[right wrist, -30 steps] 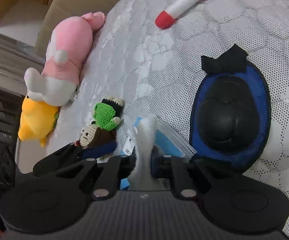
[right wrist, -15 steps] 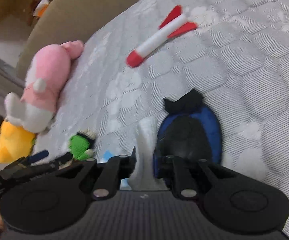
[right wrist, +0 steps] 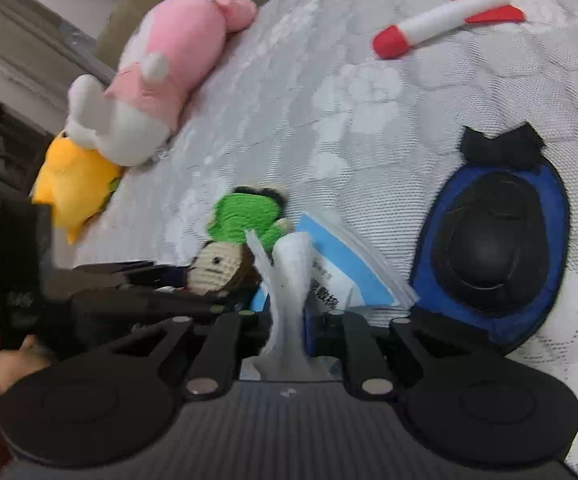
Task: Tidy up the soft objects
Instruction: 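Set the blue packet down beside the container and open the left gripper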
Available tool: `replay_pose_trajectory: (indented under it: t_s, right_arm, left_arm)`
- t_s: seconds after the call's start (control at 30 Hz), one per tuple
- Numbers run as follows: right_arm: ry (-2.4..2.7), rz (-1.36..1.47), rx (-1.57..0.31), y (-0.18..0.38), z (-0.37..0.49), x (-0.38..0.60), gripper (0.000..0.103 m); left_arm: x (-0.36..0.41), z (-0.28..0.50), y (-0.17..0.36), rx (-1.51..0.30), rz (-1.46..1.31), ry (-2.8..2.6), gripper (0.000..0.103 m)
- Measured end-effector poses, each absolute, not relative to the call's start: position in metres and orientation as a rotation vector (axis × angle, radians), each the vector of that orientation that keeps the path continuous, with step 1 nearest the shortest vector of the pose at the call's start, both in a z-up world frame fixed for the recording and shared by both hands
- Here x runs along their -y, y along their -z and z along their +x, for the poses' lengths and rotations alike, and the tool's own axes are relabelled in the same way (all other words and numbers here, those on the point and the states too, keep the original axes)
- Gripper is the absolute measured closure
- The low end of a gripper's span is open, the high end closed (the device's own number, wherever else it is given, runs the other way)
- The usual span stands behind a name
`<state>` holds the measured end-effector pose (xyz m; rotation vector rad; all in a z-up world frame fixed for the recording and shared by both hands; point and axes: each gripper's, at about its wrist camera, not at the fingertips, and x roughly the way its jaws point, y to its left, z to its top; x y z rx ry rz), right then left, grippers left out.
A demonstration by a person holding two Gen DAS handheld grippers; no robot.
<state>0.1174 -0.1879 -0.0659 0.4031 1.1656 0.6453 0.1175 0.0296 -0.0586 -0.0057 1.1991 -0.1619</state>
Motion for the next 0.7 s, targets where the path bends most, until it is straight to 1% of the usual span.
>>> replay_pose_trajectory:
  t_s: [0.03, 0.1, 0.17, 0.2, 0.3, 0.33, 0.37, 0.4, 0.43, 0.47, 0.6, 0.7]
  right_arm:
    - [-0.625, 0.422, -1.169, 0.066, 0.119, 0.193, 0.091]
    - [-0.567, 0.431, -1.167, 0.067, 0.122, 0.201, 0.091]
    - [-0.514, 0.420, -1.168, 0.068, 0.124, 0.206, 0.084]
    - [-0.498, 0.406, -1.165, 0.068, 0.124, 0.207, 0.078]
    - [-0.464, 0.382, -1.146, 0.067, 0.125, 0.209, 0.079]
    - [-0.459, 0.377, -1.125, 0.065, 0.124, 0.210, 0.084]
    - [-0.454, 0.365, -1.094, 0.062, 0.122, 0.211, 0.085]
    - [-0.448, 0.352, -1.067, 0.058, 0.120, 0.212, 0.085]
    - [-0.447, 0.351, -1.047, 0.053, 0.119, 0.212, 0.090]
    - [-0.459, 0.364, -1.031, 0.049, 0.121, 0.212, 0.090]
    - [-0.558, 0.430, -1.012, 0.037, 0.142, 0.188, 0.090]
    - [-0.641, 0.400, -1.026, 0.038, 0.154, 0.147, 0.090]
  left_arm:
    - [-0.026, 0.117, 0.058, -1.195, 0.016, 0.163, 0.021]
    - [-0.025, 0.115, 0.058, -1.190, 0.025, 0.166, 0.017]
    - [-0.027, 0.110, 0.056, -1.181, 0.017, 0.157, 0.014]
    - [-0.030, 0.110, 0.053, -1.174, 0.013, 0.147, 0.010]
    - [-0.041, 0.105, 0.040, -1.149, -0.052, 0.119, 0.009]
    - [-0.046, 0.103, 0.035, -1.145, -0.088, 0.113, 0.009]
    - [-0.052, 0.100, 0.029, -1.135, -0.120, 0.107, 0.008]
    - [-0.058, 0.098, 0.023, -1.122, -0.150, 0.099, 0.004]
    - [-0.064, 0.096, 0.019, -1.118, -0.164, 0.098, 0.003]
    - [-0.067, 0.096, 0.019, -1.121, -0.162, 0.098, 0.003]
    - [-0.066, 0.109, 0.043, -1.186, -0.162, 0.080, 0.001]
    - [-0.064, 0.117, 0.055, -1.231, -0.209, 0.120, 0.001]
